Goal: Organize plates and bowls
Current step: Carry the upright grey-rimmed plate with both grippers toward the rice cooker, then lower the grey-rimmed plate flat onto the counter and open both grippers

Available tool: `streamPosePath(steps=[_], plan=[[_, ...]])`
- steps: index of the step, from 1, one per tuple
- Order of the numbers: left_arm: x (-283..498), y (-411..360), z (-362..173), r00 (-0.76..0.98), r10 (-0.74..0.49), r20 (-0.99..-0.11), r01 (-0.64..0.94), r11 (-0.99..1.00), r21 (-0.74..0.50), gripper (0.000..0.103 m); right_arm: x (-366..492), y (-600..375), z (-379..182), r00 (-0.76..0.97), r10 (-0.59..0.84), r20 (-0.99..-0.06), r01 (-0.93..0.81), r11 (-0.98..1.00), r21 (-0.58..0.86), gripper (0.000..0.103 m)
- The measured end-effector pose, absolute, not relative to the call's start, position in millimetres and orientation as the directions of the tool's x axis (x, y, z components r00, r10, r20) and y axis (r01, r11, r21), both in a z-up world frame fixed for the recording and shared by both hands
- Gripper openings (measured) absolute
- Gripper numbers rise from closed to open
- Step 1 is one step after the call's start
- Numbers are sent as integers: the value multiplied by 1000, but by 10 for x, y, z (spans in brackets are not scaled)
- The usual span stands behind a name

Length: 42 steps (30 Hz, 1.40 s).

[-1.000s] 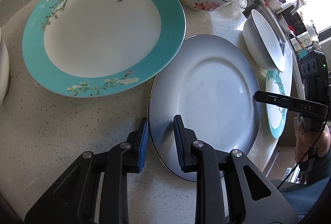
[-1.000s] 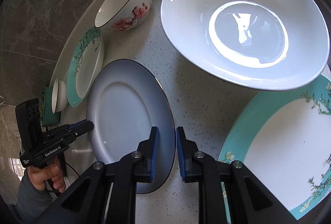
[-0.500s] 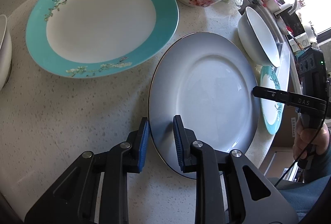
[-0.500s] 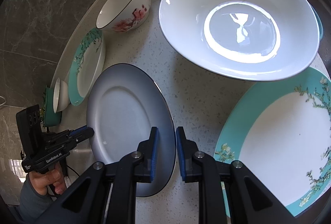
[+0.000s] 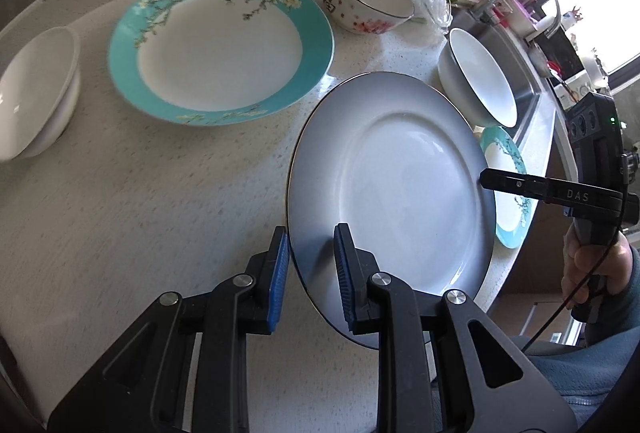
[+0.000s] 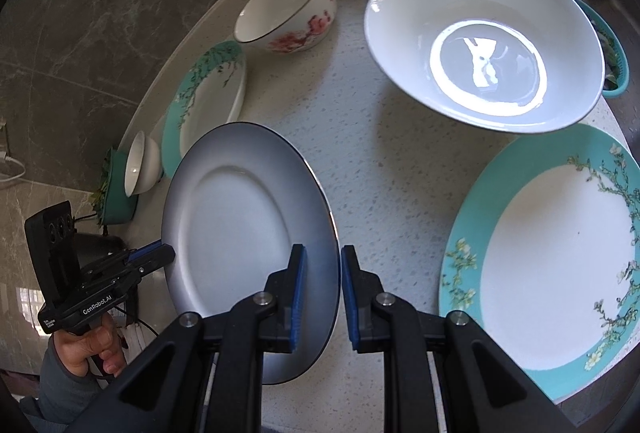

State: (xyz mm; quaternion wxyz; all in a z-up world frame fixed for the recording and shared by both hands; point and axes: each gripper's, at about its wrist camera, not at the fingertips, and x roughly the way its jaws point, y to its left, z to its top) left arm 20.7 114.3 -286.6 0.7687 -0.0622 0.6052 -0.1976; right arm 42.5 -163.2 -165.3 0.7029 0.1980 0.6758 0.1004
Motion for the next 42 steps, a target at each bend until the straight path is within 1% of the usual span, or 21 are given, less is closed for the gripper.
streamPosePath(steps=[6,13,18,28,42], plan=[[-81,1416,-2732,222,-362,-905,188,927,-325,20,374,-1348,-1567,58,422,-905,70,902,425,20],[-441,1865,-2717,244,-342,-908,126,939,-320,20,272,-910,-1565,20,440,-898,7,898,440,20],[-622,2117,-2842,243,-333,-911,94,943,-320,20,192,-709,-1668,-4,442,-897,-15,897,442,20],[-866,2429,-3268,206,-323,-923,58,946,-318,20,18,-484,-1985,-52,425,-904,-13,905,426,20],[-835,2434,-3450,188,-312,-931,77,950,-303,21,-67,-423,-2131,-57,394,-917,5,919,395,19]])
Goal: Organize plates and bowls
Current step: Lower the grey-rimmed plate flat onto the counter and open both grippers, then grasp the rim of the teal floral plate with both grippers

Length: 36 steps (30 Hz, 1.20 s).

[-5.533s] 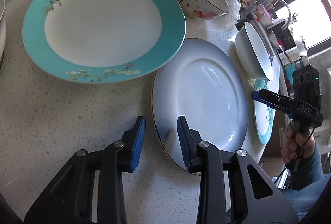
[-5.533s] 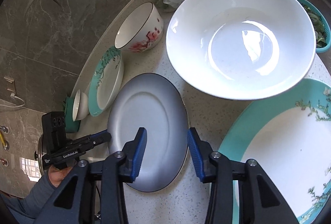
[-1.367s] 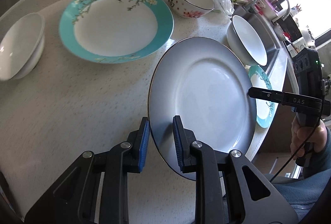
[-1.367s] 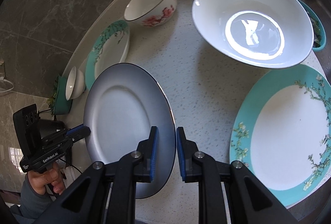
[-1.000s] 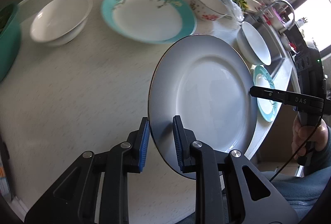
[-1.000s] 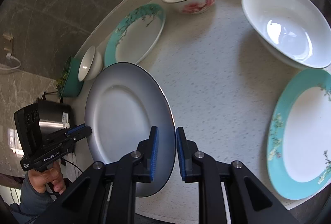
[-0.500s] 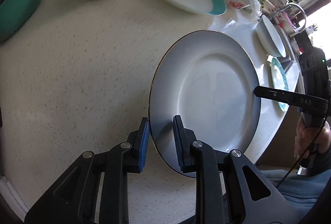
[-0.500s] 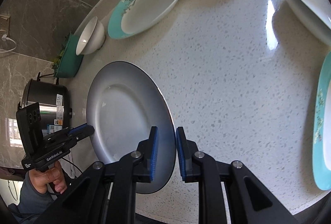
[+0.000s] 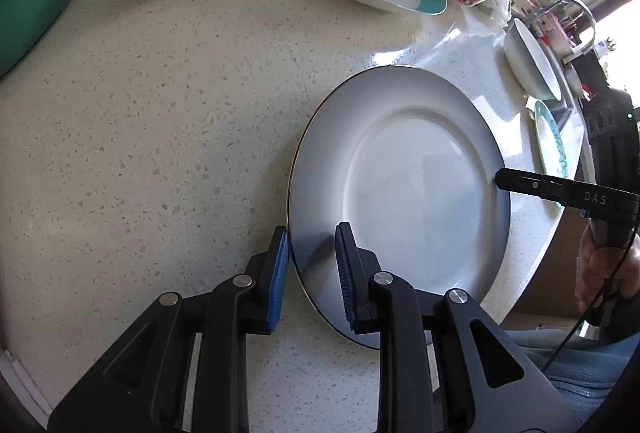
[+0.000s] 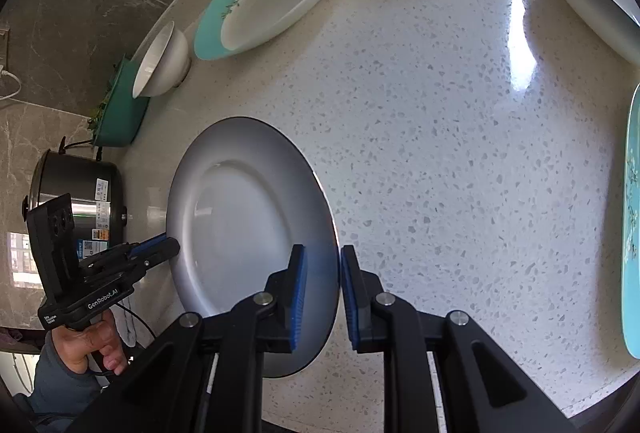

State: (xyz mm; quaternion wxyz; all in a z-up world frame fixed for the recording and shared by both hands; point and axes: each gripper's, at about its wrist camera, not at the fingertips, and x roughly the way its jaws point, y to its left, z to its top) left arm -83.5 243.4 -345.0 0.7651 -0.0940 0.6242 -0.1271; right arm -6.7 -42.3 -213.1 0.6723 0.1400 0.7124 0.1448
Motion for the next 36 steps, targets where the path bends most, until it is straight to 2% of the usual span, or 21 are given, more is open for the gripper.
streamPosePath(steps=[8,11,13,14,15,16,17,18,21,24,29,32,36], plan=[[-782,2361,-3420,203,-312,-928,80,950,-301,22,-116,-404,-2188,-48,386,-921,16,923,386,21],[-795,2371,-3394,217,-305,-928,76,952,-295,22,-146,-416,-2186,-38,396,-918,38,918,394,24],[-808,2384,-3300,247,-302,-921,84,953,-290,23,-183,-441,-2147,-22,403,-915,54,914,401,35],[-789,2358,-3218,270,-322,-908,98,947,-306,23,-212,-475,-2083,5,411,-912,62,910,410,52],[-776,2339,-3158,284,-341,-896,108,940,-323,32,-230,-508,-2032,24,413,-910,67,908,414,69],[-749,2291,-3062,308,-363,-879,124,932,-341,43,-254,-558,-1953,50,416,-908,70,905,419,74],[-729,2242,-2984,330,-380,-864,140,925,-353,74,-280,-619,-1862,79,424,-902,70,900,430,80],[-701,2156,-2861,367,-414,-833,169,910,-377,93,-295,-673,-1781,100,433,-896,67,895,440,82],[-645,1898,-2613,411,-509,-756,234,861,-452,103,-373,-913,-1518,172,479,-861,61,867,494,88],[-599,1541,-2465,407,-594,-695,286,805,-520,103,-467,-1256,-1302,234,550,-801,39,818,573,95],[-589,693,-2479,385,-634,-670,369,772,-518,103,-571,-2049,-1088,295,615,-731,25,760,650,95],[-555,205,-2581,348,-635,-690,342,771,-537,103,-606,-2579,-1024,302,647,-700,4,733,680,93],[-448,-421,-2865,308,-587,-748,202,809,-552,103,-476,-3298,-1115,231,707,-669,-10,689,725,87]])
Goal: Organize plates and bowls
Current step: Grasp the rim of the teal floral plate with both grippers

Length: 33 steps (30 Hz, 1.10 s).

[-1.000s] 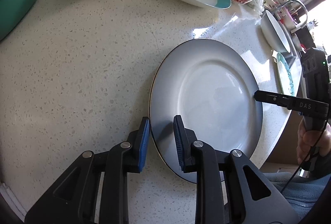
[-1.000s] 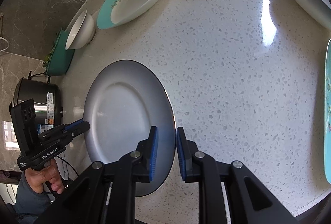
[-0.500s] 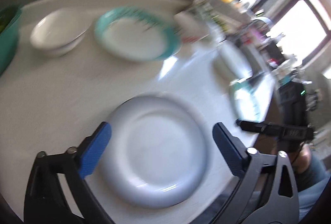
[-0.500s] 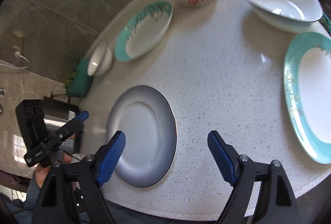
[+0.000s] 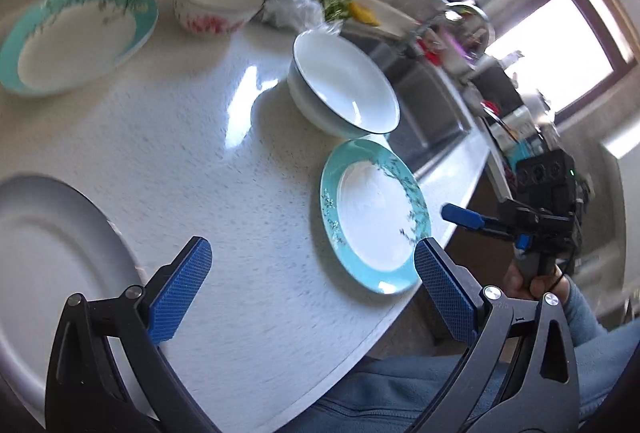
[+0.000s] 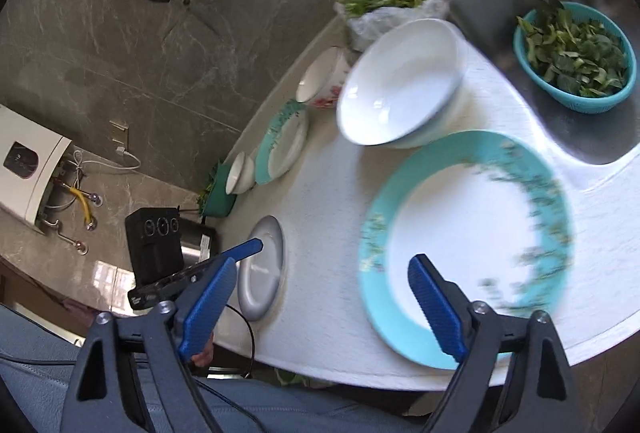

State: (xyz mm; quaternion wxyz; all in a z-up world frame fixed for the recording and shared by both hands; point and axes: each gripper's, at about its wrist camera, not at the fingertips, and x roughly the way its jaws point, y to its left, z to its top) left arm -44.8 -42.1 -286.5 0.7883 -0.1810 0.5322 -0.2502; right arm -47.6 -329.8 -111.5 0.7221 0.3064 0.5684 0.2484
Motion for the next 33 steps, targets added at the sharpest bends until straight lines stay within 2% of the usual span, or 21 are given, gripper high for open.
streamPosePath(steps=[4,7,14,19,24,26,27,28,30,33], plan=[[-404,-862,-3190,260,-534,-804,126,845,-520,101,-385,-3898,-1255,202,720,-664,18,676,737,87],[-422,-1046,-3299,241,-540,-807,97,840,-534,101,-342,-4196,-1351,176,754,-633,10,641,767,86],[-288,-1238,-3556,202,-521,-829,111,853,-510,100,-284,-4388,-1702,86,795,-600,22,601,799,78],[-324,-1276,-3608,200,-546,-813,134,838,-530,98,-230,-4375,-1814,49,812,-582,16,582,813,72],[-287,-1299,-3577,197,-554,-809,155,832,-533,78,-159,-4369,-1860,29,812,-583,21,583,812,63],[-258,-1312,-3565,193,-559,-807,161,829,-536,77,-135,-4345,-1878,9,804,-594,23,594,804,60],[-244,-1324,-3562,191,-554,-810,165,832,-530,72,-120,-4332,-1890,-2,799,-602,25,602,798,57],[-240,-1326,-3561,188,-552,-812,167,833,-527,66,-113,-4317,-1893,-9,791,-612,28,612,790,56],[-231,-1359,-3608,165,-555,-816,161,831,-533,25,-90,-4278,-1905,-27,771,-636,27,636,771,51],[-234,-1363,-3638,169,-539,-825,149,842,-519,19,-61,-4234,-1918,-44,753,-656,28,657,753,48]])
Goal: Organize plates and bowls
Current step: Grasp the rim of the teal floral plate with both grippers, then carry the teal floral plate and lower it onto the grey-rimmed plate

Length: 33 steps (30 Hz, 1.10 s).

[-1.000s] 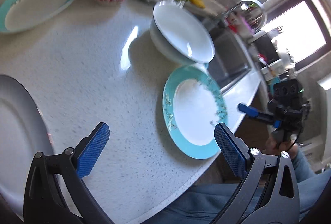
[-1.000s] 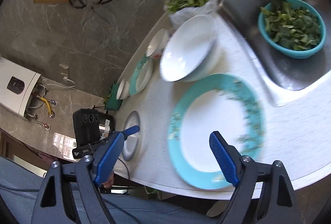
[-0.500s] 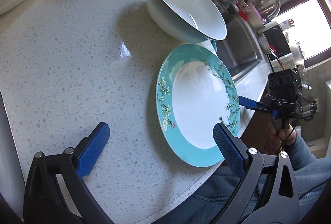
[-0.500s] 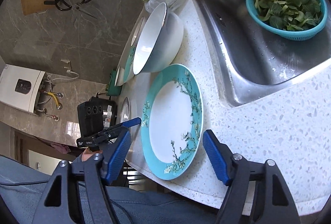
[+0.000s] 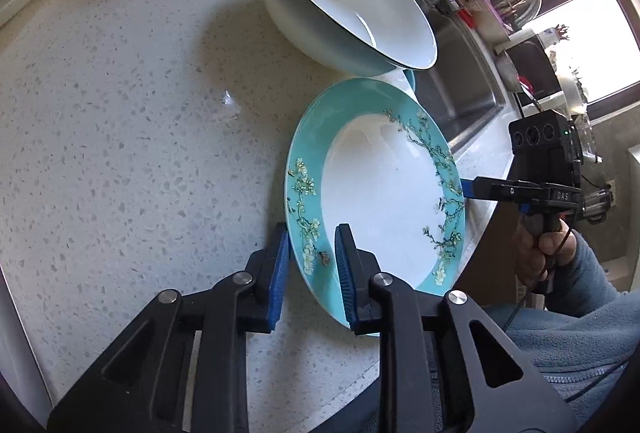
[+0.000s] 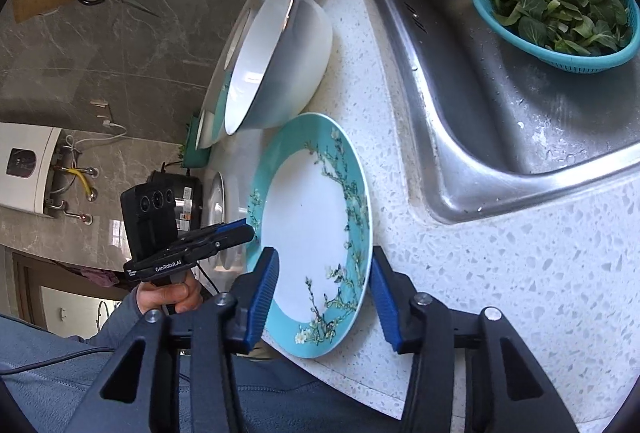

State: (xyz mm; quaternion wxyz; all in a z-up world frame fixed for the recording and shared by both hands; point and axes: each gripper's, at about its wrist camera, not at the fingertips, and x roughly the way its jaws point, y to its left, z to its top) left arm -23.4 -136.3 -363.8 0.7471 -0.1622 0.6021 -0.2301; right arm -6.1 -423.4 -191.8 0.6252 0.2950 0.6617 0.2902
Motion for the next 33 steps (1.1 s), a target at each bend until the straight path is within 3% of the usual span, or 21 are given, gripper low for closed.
streamPosePath(steps=[2,6,11,19,33], plan=[[-225,-1341,-3646,169,-535,-828,133,844,-519,17,-50,-4252,-1942,-46,751,-658,49,660,750,40],[-214,-1315,-3645,152,-542,-827,117,840,-529,17,-39,-4330,-2027,-58,724,-687,120,688,716,9],[-172,-1215,-3648,134,-563,-815,66,826,-560,17,-62,-4375,-2067,-65,733,-677,162,678,717,9],[-196,-1304,-3574,160,-480,-862,100,877,-470,11,-79,-4341,-2035,-71,712,-699,142,701,699,9],[-254,-1305,-3552,180,-468,-865,81,884,-461,11,-115,-4223,-1982,-78,695,-715,118,718,686,9]])
